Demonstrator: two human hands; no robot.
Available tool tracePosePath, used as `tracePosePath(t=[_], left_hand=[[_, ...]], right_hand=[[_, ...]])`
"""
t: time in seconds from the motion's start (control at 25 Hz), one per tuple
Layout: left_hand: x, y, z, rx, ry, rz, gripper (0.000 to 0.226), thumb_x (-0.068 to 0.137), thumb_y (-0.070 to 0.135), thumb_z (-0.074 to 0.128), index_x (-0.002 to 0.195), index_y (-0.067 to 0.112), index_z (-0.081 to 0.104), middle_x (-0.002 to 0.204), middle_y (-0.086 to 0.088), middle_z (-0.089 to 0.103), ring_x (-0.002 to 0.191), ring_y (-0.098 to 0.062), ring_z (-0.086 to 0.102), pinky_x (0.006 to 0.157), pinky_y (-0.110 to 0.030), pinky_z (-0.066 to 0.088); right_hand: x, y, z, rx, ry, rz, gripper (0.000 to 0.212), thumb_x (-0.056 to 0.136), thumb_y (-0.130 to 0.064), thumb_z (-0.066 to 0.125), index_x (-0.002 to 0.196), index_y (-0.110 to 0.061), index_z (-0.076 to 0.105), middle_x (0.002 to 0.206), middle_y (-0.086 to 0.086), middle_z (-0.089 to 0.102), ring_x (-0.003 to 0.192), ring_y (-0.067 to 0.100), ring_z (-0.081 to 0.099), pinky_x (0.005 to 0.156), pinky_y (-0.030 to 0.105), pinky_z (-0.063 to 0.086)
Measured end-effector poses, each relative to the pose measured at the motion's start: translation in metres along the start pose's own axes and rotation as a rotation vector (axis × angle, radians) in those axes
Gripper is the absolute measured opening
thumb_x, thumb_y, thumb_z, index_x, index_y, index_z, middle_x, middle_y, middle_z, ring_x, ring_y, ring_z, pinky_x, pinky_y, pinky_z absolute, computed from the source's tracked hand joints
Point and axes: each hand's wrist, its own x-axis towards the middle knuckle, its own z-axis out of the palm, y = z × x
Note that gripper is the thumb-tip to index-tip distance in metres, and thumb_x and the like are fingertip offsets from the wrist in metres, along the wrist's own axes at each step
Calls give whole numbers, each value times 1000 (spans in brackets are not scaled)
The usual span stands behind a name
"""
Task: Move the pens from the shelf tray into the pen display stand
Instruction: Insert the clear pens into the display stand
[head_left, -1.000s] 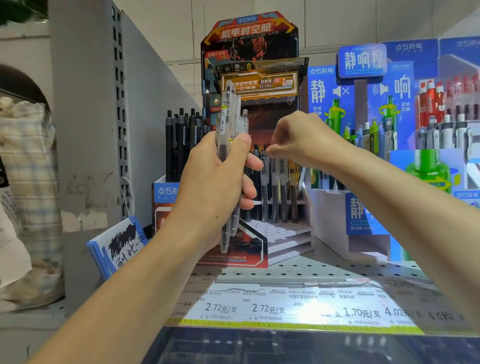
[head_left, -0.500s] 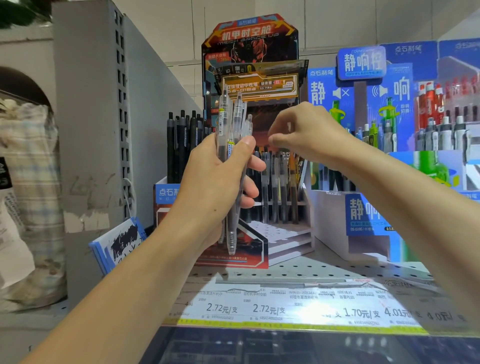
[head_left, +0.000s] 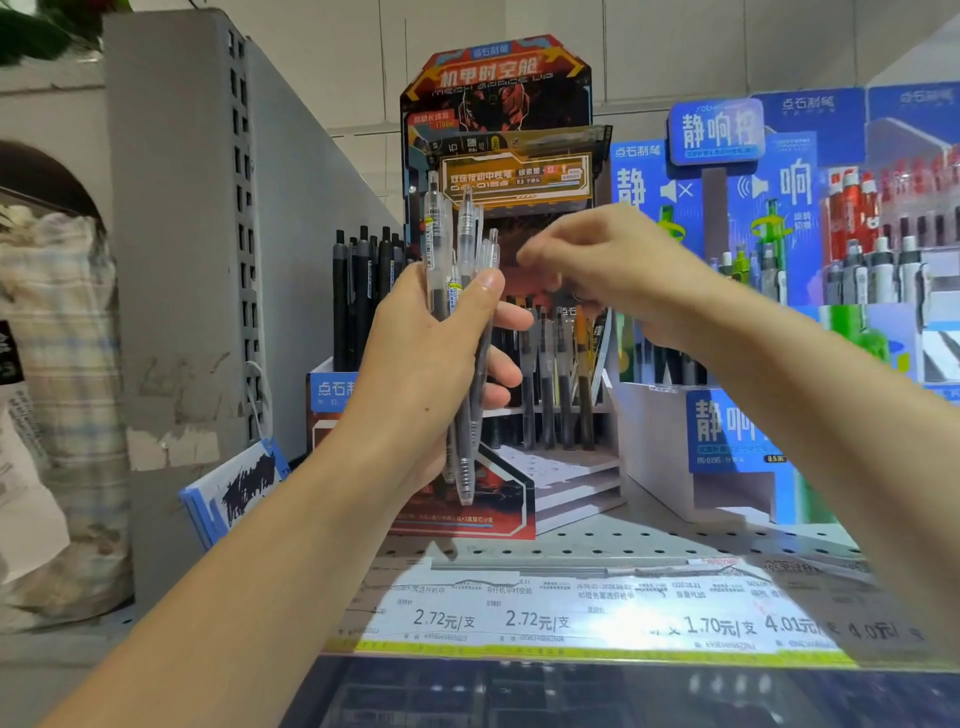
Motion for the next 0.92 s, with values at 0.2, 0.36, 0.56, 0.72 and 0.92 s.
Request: tracePosePath(t=[0.2, 0.36, 0.56, 0.72, 0.92], left_hand=[[5, 2, 2, 3, -22, -8, 20, 101, 32, 58, 117, 20, 60, 88, -1, 78, 51, -13, 64, 46, -24, 53], [3, 1, 5, -9, -38, 3, 20, 101, 34, 57, 115, 20, 62, 86, -2, 78, 53, -16, 68, 47, -26, 55], [1, -3, -1, -15, -1, -14, 17, 104, 33, 52, 115, 21, 55, 84, -6, 77, 48, -17, 65, 40, -24, 50], [-1, -6, -16, 78, 87, 21, 13, 104, 35, 51, 112, 26, 56, 74, 0, 73, 39, -12, 49, 36, -21, 39], [-5, -5, -16, 59, 128, 34, 14, 105, 35, 50, 110, 24, 56, 67, 6, 66, 41, -9, 41, 35, -20, 35]], right_hand=[[-11, -8, -2, 467, -339, 8, 25, 99, -30, 61, 90, -10, 71, 79, 6, 65, 68, 12, 57, 56, 21, 47], [-13, -4, 1, 583, -349, 46, 14, 93, -26, 68, 93, -13, 69, 81, 2, 66, 68, 11, 59, 58, 21, 44], [-3, -5, -18, 723, -18, 93, 13, 99, -17, 61, 98, -5, 65, 77, 3, 67, 61, 8, 62, 55, 19, 55], [3, 1, -22, 466, 130, 88, 18, 101, -13, 58, 105, 4, 63, 81, 11, 64, 58, 10, 62, 55, 23, 56], [0, 9, 6, 55, 39, 21, 14, 99, -11, 60, 96, 0, 69, 86, 18, 72, 66, 22, 72, 62, 35, 63]])
